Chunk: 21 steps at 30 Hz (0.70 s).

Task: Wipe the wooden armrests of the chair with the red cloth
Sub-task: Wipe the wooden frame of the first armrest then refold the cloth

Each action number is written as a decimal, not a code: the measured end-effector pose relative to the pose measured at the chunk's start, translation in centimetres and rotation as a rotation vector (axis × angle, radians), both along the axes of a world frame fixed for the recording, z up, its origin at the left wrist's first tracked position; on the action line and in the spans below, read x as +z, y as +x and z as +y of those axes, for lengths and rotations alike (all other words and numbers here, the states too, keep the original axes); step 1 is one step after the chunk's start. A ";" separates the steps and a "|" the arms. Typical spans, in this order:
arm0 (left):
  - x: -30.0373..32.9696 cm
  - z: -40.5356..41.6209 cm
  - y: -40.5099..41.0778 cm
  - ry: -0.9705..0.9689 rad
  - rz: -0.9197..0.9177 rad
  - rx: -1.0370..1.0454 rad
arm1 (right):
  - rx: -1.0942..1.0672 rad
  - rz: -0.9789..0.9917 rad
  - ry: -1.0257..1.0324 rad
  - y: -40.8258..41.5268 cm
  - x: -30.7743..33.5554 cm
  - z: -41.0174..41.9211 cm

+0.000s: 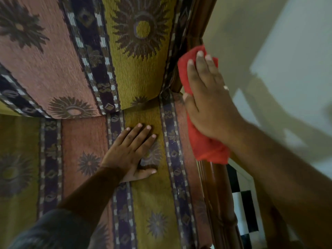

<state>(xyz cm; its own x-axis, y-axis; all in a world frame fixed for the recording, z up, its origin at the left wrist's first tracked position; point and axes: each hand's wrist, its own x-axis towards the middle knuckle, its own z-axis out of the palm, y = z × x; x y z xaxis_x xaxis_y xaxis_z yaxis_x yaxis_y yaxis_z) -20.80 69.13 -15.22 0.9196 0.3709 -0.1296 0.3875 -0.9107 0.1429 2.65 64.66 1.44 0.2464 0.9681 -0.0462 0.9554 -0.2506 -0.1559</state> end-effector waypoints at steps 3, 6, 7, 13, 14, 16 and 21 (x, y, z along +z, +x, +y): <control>-0.2 0.0 0.0 0.000 -0.014 0.003 | 0.004 0.104 -0.035 -1.0 0.0 -3.5; -0.3 -0.1 0.1 0.007 -0.022 0.006 | -0.023 0.160 -0.039 -0.6 0.1 -3.1; -0.4 0.0 0.1 0.011 -0.022 0.007 | -0.028 0.150 -0.031 -0.2 0.1 -2.1; -0.7 -0.1 0.0 0.044 0.006 0.008 | -0.091 0.040 0.010 2.0 0.1 5.0; -0.7 0.0 0.0 0.051 0.015 0.006 | -0.094 0.037 0.015 1.9 0.0 5.1; -0.7 0.0 0.0 0.058 0.036 0.007 | -0.088 0.025 0.019 1.2 -0.2 4.1; -0.2 -1.4 1.1 0.009 0.034 0.193 | -0.058 0.005 0.000 -2.0 -0.7 -3.0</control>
